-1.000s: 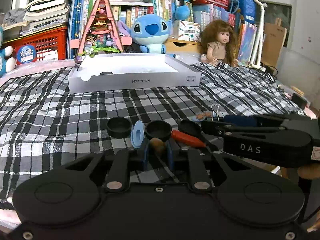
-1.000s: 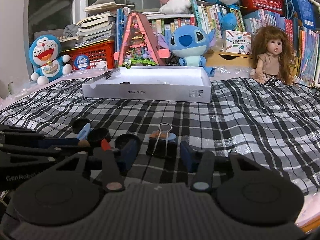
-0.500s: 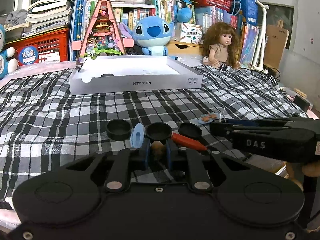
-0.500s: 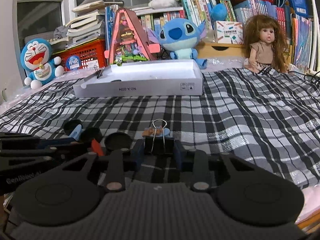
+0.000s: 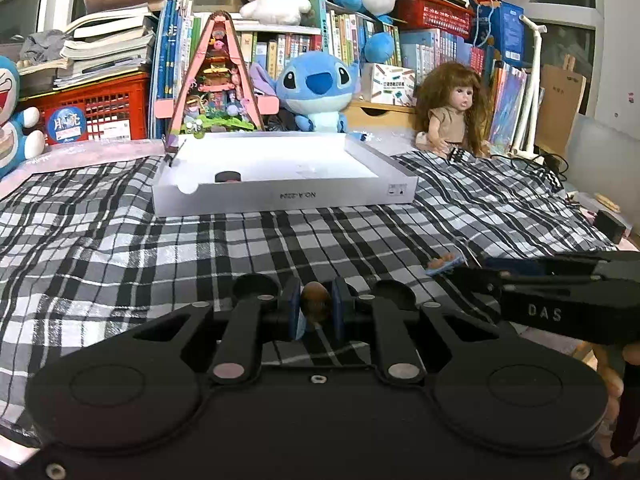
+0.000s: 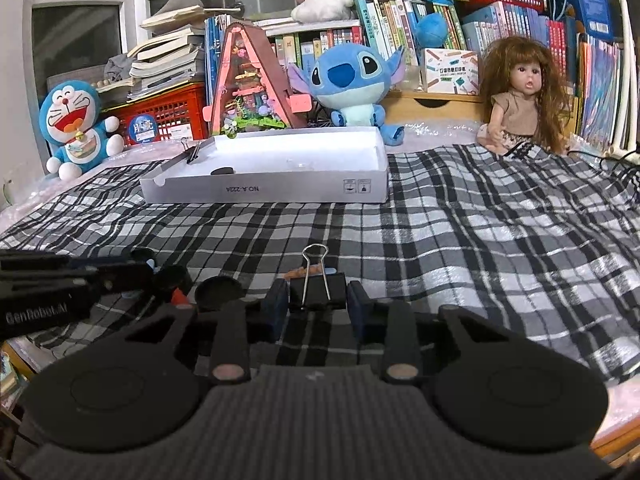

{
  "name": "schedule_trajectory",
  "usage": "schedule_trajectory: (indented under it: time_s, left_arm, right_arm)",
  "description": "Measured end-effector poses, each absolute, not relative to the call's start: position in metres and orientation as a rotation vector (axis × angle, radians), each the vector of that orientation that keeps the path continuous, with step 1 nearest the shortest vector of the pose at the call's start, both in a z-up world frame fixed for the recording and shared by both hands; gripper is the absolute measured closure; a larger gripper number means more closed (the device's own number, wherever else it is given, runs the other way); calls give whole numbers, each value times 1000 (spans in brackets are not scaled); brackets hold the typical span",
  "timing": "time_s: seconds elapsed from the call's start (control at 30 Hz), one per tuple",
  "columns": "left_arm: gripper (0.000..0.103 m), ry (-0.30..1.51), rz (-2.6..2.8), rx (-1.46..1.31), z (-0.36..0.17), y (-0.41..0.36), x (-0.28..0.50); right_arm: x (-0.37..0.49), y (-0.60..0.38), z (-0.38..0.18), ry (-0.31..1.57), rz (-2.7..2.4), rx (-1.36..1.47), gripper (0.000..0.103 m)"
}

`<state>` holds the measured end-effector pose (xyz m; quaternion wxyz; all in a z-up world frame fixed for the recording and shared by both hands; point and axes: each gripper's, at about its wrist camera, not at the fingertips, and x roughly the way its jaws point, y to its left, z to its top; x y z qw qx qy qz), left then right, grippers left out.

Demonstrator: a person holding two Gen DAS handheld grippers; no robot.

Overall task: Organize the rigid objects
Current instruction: 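Grasp the brown ball with the left tool while the right tool grasps the black binder clip, then carry the ball and binder clip with both tools into the white tray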

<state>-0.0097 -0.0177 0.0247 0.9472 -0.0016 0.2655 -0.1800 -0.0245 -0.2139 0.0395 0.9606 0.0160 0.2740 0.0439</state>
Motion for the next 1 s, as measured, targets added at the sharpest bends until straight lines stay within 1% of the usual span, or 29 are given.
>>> schedule_trajectory:
  time_s: [0.07, 0.1, 0.13, 0.17, 0.2, 0.23, 0.37, 0.5, 0.57, 0.6, 0.63, 0.67, 0.73, 0.77, 1.0]
  left_arm:
    - [88, 541, -361, -5, 25, -17, -9]
    - [88, 542, -359, -7, 25, -16, -8]
    - [88, 544, -357, -8, 24, -16, -8]
    - [88, 546, -356, -8, 24, -16, -8]
    - [88, 548, -356, -7, 24, -16, -7]
    - [88, 550, -355, -7, 23, -16, -7]
    - [88, 550, -352, -9, 23, -16, -6]
    - [88, 553, -344, -16, 22, -15, -5]
    - [88, 555, -342, -18, 21, -15, -4]
    - [88, 555, -342, -18, 21, -15, -4]
    - [88, 555, -341, -18, 21, -15, -4]
    - [88, 554, -340, -19, 21, -15, -4]
    - [88, 552, -339, -22, 22, -14, -4]
    - [88, 551, -338, -23, 22, -14, -4]
    - [88, 551, -326, -33, 23, -11, -1]
  right_arm:
    - [-24, -216, 37, 574, 96, 15, 61]
    - [-25, -217, 36, 573, 91, 14, 61]
    - [-25, -217, 35, 572, 82, 10, 45]
    - [-25, -217, 34, 569, 84, 2, 41]
    - [-25, -216, 33, 565, 84, -6, 34]
    - [-25, -215, 32, 555, 79, -12, 30]
    - [-23, -213, 27, 534, 55, -20, 21]
    - [-23, -214, 21, 538, 36, 20, 20]
    - [-25, -213, 21, 528, 39, 27, 24]
    - [-26, -213, 22, 527, 45, 32, 31]
    - [-27, -212, 23, 528, 47, 37, 41]
    - [-27, -212, 23, 529, 50, 40, 48]
    - [-27, -211, 25, 537, 56, 39, 64]
    - [-27, -211, 25, 541, 58, 38, 66]
    - [-30, -211, 29, 552, 78, 16, 66]
